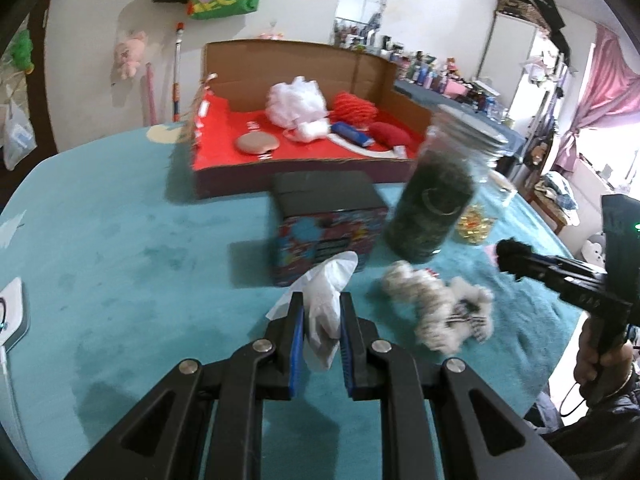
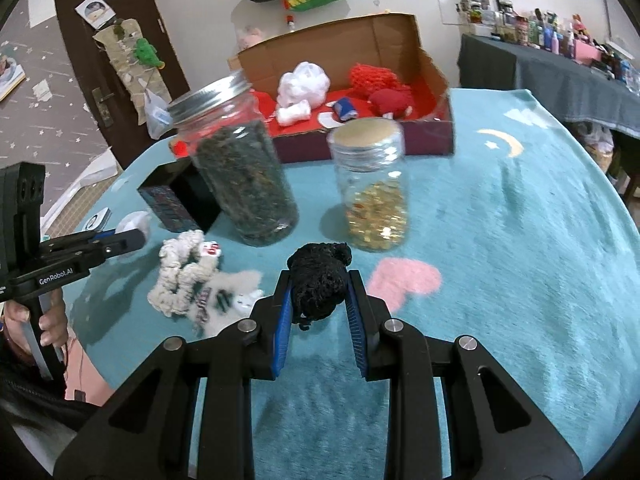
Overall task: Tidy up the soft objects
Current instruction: 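Carry the tissue and black pom-pom over the cardboard box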
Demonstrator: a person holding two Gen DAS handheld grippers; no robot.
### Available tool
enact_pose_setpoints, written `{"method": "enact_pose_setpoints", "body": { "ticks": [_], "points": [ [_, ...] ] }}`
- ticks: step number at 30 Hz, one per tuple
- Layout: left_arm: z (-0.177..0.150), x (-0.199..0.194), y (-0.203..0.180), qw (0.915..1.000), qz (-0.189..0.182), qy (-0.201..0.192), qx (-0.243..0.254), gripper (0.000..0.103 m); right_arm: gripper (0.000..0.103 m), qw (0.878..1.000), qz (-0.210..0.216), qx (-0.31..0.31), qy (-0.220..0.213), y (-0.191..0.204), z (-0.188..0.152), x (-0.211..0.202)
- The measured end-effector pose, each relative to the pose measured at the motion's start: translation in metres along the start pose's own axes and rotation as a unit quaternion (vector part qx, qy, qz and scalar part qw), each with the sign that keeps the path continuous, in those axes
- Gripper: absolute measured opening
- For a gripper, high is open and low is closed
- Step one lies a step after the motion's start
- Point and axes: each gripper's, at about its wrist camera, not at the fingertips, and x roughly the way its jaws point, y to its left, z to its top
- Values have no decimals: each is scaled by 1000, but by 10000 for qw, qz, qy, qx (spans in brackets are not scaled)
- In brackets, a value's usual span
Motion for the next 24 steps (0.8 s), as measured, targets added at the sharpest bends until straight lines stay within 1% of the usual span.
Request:
{"method": "enact_pose_setpoints", "body": {
  "ticks": [7,12,15,18,21,24],
  "points": [
    [1,5,27,9994,316,137,-84,16,24,9996,-142,236,2,-26,5,-4],
    [10,13,44,9991,380,183,-76,16,24,9992,-147,375,-20,-44,14,-5],
    [20,17,54,9996,254,157,4,16,24,9993,-150,350,-3,-54,24,-4],
    [31,22,59,9996,177,161,134,16,24,9994,20,339,83,-64,37,1],
    [42,28,61,9994,-85,135,298,16,24,9992,174,295,194,-73,49,10],
    [51,34,62,9984,-300,146,463,16,24,9971,544,417,334,-85,60,21]
  ]
}}
